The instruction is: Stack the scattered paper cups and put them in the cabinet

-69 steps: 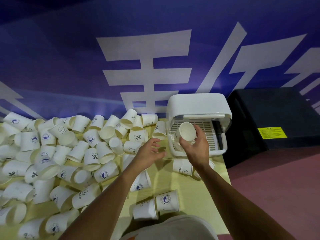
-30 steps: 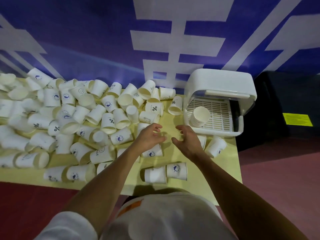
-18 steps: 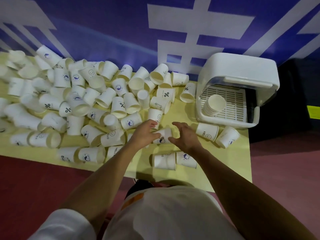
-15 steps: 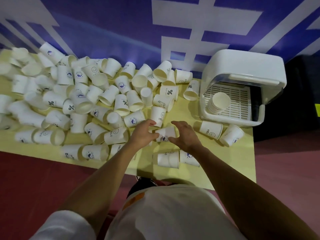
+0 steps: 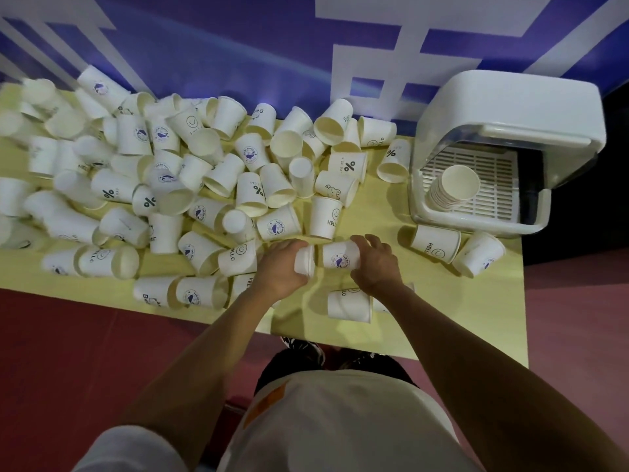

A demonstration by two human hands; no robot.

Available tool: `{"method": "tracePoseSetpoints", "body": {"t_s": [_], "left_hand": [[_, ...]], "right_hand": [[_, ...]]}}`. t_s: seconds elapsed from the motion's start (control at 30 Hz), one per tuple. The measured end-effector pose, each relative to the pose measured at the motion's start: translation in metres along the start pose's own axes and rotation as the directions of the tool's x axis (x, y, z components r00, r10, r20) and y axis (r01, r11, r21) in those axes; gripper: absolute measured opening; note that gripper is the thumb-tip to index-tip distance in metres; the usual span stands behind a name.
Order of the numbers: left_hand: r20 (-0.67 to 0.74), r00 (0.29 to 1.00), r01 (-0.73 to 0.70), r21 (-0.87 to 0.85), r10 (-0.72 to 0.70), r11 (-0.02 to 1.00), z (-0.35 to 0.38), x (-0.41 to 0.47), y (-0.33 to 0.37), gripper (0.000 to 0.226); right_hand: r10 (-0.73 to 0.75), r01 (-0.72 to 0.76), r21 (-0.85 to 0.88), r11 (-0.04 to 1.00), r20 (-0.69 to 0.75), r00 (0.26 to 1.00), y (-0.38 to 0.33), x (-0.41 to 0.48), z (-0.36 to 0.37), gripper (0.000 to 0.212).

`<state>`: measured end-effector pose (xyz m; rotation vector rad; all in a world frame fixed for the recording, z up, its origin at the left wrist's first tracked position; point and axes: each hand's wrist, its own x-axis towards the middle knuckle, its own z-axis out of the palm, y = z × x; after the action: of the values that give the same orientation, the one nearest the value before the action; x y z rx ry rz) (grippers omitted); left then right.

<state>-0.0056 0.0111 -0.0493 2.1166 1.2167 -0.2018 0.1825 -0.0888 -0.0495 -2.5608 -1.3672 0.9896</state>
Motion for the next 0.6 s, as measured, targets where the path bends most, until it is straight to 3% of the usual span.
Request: {"method": "tracePoseSetpoints", "body": {"t_s": [0.13, 0.27, 0.6], "left_hand": [[0.019, 1.0, 0.004, 0.133, -0.007, 0.991, 0.005, 0.001, 0.001, 0.079], [-0.01, 1.0, 0.025, 0.179, -0.023, 0.984, 0.009, 0.004, 0.001, 0.078], [-0.11, 0.993, -0.042, 0.035, 0.046, 0.998, 0.004, 0.011, 0.026, 0.07]], "right_hand": [[0.03, -0.027, 0.074, 0.997, -0.037, 0.999, 0.001, -0.002, 0.003, 0.061], [0.014, -0.004, 0.136, 0.991, -0.069, 0.998, 0.004, -0.006, 0.001, 0.062], [0.045, 0.061, 0.453, 0.889, -0.219, 0.975, 0.012, -0.016, -0.032, 0.076]]}}
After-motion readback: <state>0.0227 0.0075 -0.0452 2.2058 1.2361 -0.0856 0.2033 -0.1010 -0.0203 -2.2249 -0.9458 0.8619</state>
